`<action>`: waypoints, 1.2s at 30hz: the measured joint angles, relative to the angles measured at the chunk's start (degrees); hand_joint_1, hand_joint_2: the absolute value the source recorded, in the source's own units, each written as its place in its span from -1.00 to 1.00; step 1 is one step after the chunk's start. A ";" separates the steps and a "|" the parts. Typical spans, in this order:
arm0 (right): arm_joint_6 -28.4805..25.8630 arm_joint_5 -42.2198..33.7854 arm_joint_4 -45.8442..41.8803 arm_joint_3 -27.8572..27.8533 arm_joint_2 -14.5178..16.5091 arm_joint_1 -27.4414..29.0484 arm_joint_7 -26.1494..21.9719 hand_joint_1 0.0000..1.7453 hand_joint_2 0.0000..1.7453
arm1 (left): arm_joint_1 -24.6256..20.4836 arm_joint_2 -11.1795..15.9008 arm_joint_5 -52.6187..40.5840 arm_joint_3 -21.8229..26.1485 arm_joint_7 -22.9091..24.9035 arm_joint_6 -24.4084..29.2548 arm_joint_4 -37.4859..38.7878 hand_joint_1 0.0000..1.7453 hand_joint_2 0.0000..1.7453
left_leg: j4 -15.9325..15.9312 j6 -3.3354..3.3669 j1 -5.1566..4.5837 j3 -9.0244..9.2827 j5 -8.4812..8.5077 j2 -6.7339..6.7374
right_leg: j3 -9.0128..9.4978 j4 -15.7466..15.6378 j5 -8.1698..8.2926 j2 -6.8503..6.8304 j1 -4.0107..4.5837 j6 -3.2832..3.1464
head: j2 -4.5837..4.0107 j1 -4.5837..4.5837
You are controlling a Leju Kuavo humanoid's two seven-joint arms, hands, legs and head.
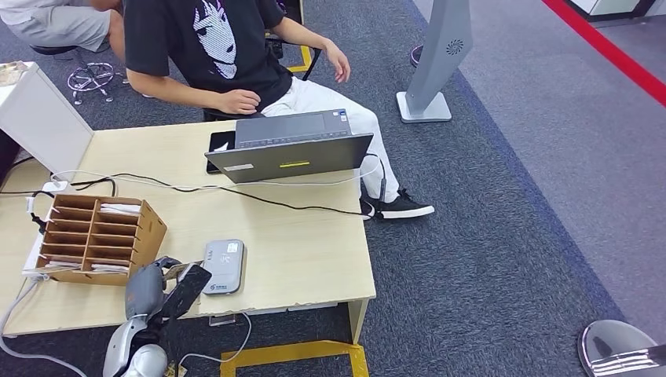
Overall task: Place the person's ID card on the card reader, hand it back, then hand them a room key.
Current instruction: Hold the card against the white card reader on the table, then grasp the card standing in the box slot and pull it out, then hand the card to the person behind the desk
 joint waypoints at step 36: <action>-0.47 2.28 0.00 0.00 -0.09 -0.72 -0.39 -1.00 1.00 | -2.35 -3.11 4.08 -2.30 -2.63 0.27 -9.61 1.00 1.00 | 0.02 0.00 -0.01 -0.02 -0.01 0.01 | -0.03 -0.01 0.01 0.01 -0.01 0.02 | 0.00 0.01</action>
